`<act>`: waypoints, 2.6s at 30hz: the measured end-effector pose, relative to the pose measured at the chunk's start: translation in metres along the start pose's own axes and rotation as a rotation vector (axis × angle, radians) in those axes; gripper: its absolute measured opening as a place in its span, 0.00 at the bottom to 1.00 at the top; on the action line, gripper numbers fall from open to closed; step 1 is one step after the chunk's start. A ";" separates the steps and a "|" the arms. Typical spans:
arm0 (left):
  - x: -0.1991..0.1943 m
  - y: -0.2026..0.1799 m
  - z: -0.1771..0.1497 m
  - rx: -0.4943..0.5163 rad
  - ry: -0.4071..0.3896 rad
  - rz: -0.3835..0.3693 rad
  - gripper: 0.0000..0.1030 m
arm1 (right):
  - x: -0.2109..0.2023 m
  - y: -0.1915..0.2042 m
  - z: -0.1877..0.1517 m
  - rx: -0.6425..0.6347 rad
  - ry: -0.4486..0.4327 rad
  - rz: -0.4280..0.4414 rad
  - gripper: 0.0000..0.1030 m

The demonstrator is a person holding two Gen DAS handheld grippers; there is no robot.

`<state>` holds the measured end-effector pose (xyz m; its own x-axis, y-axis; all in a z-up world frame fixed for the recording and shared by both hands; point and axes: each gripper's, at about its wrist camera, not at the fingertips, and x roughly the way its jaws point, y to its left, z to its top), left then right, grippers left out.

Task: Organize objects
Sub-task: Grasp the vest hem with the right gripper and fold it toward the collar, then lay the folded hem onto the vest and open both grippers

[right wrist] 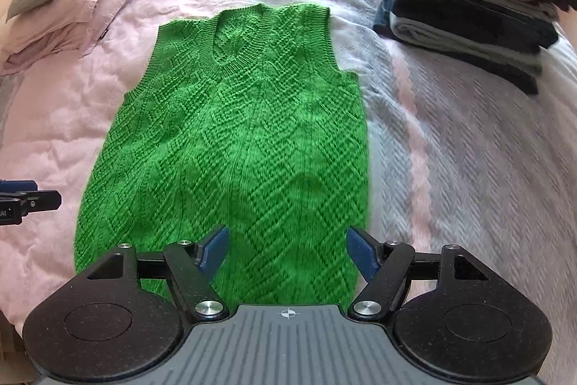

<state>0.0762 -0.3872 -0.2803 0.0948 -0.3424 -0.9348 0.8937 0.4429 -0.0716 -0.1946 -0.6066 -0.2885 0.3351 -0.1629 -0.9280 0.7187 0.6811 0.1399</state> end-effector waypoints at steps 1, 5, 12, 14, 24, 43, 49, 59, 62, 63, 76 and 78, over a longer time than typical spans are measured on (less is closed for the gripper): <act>0.006 0.003 0.003 -0.011 -0.002 -0.001 0.59 | 0.007 -0.002 0.007 -0.015 0.002 0.009 0.67; 0.035 0.015 0.023 -0.003 -0.026 -0.011 0.59 | 0.032 -0.013 0.033 -0.086 -0.028 0.033 0.67; 0.098 0.045 0.096 0.080 -0.145 -0.041 0.59 | 0.094 -0.054 0.110 -0.183 -0.153 0.060 0.67; 0.117 0.054 0.124 0.124 -0.191 -0.045 0.59 | 0.113 -0.069 0.138 -0.186 -0.191 0.078 0.67; 0.182 0.064 0.227 0.344 -0.307 -0.053 0.59 | 0.170 -0.098 0.235 -0.226 -0.284 0.151 0.67; 0.168 0.084 0.225 0.178 -0.411 -0.179 0.08 | 0.136 -0.097 0.216 -0.214 -0.464 0.259 0.03; 0.048 0.088 0.093 0.091 -0.482 -0.275 0.07 | 0.022 -0.083 0.095 -0.292 -0.542 0.296 0.03; 0.061 0.064 -0.115 -0.273 -0.046 -0.186 0.28 | 0.047 -0.059 -0.096 0.026 0.072 0.136 0.12; 0.062 0.063 -0.118 -0.335 -0.101 -0.206 0.37 | 0.051 -0.067 -0.100 0.263 0.028 0.256 0.56; 0.064 0.064 -0.116 -0.365 -0.118 -0.216 0.45 | 0.053 -0.070 -0.100 0.340 -0.002 0.311 0.58; 0.107 0.093 -0.089 -0.706 -0.211 -0.331 0.07 | 0.117 -0.083 -0.065 0.864 -0.192 0.486 0.05; 0.094 0.087 -0.094 -0.647 -0.239 -0.322 0.06 | 0.098 -0.081 -0.061 0.785 -0.253 0.464 0.05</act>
<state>0.1217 -0.3027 -0.4070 0.0313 -0.6747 -0.7374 0.4653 0.6628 -0.5867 -0.2568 -0.6343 -0.4115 0.7462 -0.2089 -0.6322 0.6546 0.0569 0.7538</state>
